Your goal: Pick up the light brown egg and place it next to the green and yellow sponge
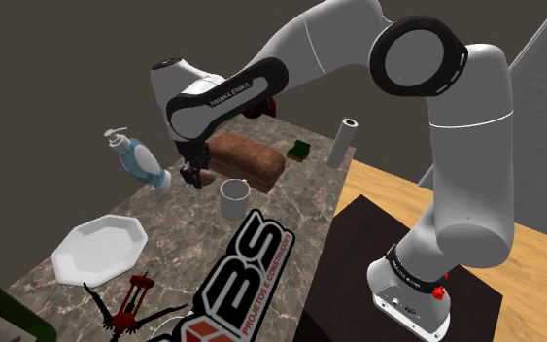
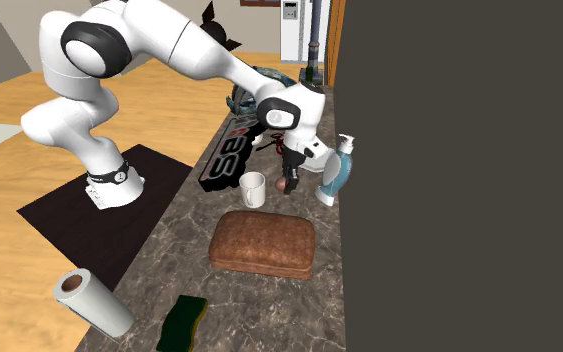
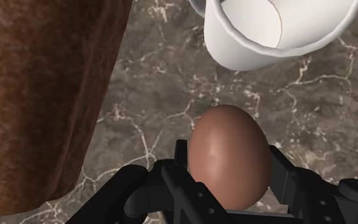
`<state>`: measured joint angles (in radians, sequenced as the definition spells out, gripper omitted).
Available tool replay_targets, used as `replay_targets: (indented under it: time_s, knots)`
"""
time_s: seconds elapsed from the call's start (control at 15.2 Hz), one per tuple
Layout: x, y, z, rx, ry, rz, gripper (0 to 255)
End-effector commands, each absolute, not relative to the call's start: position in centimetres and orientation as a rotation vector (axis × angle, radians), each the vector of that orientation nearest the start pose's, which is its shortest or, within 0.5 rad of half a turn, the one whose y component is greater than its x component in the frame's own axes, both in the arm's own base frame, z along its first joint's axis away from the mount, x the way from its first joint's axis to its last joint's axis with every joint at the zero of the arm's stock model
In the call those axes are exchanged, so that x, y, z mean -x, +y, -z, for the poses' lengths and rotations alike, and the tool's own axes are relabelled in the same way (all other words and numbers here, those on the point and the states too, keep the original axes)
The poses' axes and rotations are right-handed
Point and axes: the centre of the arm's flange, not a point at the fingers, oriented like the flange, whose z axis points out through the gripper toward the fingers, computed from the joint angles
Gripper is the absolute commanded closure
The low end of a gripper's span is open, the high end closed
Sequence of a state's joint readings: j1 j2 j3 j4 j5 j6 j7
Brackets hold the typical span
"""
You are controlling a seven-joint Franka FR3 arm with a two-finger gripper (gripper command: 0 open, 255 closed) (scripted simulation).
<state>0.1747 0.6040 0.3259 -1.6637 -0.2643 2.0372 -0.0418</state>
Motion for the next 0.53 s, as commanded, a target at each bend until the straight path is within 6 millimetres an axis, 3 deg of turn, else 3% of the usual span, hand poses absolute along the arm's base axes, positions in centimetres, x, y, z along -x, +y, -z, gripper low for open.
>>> replay_targets:
  time_s: [0.0,0.46]
  knots:
    - [-59.5,28.5,-26.6,3.04,-1.022,-0.286,255]
    - [-59.5,28.5,-30.3,3.04,-1.022,-0.286,255]
